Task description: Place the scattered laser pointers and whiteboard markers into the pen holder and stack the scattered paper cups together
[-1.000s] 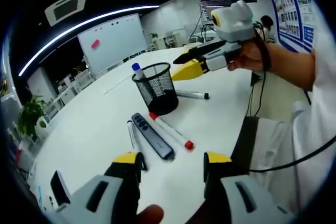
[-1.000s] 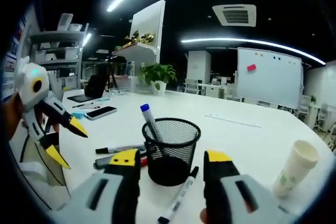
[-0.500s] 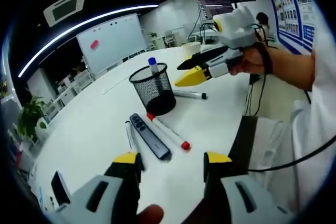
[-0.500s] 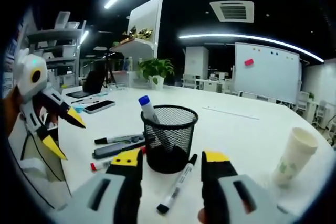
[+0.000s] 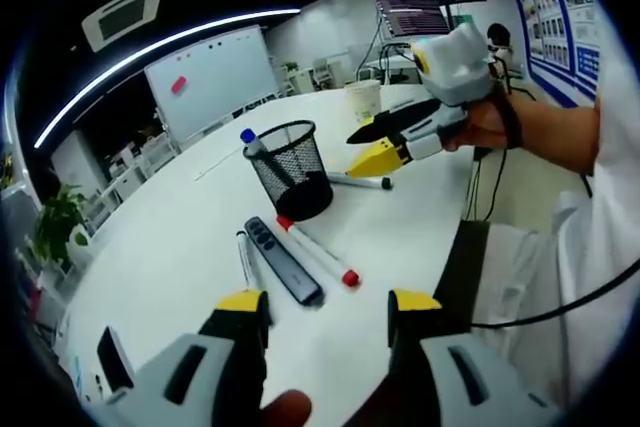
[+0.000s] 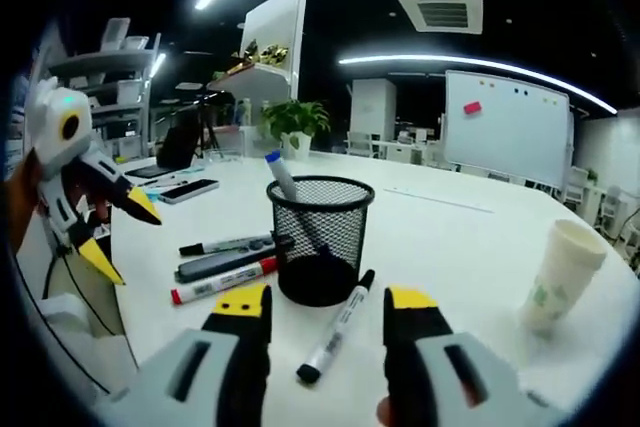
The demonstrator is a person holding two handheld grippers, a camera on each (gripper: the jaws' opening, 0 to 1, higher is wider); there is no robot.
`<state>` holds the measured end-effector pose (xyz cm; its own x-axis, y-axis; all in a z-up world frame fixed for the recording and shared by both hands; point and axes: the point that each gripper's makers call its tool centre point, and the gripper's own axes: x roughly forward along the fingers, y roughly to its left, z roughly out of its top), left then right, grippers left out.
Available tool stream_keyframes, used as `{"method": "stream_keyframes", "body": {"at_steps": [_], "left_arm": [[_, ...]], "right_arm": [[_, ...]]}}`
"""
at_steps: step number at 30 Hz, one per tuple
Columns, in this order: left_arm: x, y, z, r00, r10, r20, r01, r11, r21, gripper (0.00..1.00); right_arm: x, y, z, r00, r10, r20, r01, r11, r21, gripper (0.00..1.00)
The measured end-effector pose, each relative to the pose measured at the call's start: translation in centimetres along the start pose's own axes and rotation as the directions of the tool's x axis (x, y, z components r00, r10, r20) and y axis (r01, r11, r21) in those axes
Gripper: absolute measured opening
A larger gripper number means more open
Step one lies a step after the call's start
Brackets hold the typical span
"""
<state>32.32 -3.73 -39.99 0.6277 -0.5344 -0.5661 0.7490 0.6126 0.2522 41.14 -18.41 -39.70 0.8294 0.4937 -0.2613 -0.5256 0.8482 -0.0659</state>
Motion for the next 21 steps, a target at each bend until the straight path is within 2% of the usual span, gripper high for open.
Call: {"method": "stream_keyframes", "body": {"at_steps": [9, 21], "left_arm": [[0.0, -0.2, 0.0, 1.0, -0.003, -0.003, 0.003, 1.0, 0.0, 0.49], [0.0, -0.1, -0.1, 1.0, -0.002, -0.004, 0.002, 1.0, 0.001, 0.49]], "right_arm": [[0.0, 0.4, -1.1, 1.0, 0.007, -0.027, -0.007, 1.0, 0.006, 0.45], [-0.5, 0.1, -2.0, 0.999, -0.019, -0.048, 0.019, 1.0, 0.012, 0.44]]}}
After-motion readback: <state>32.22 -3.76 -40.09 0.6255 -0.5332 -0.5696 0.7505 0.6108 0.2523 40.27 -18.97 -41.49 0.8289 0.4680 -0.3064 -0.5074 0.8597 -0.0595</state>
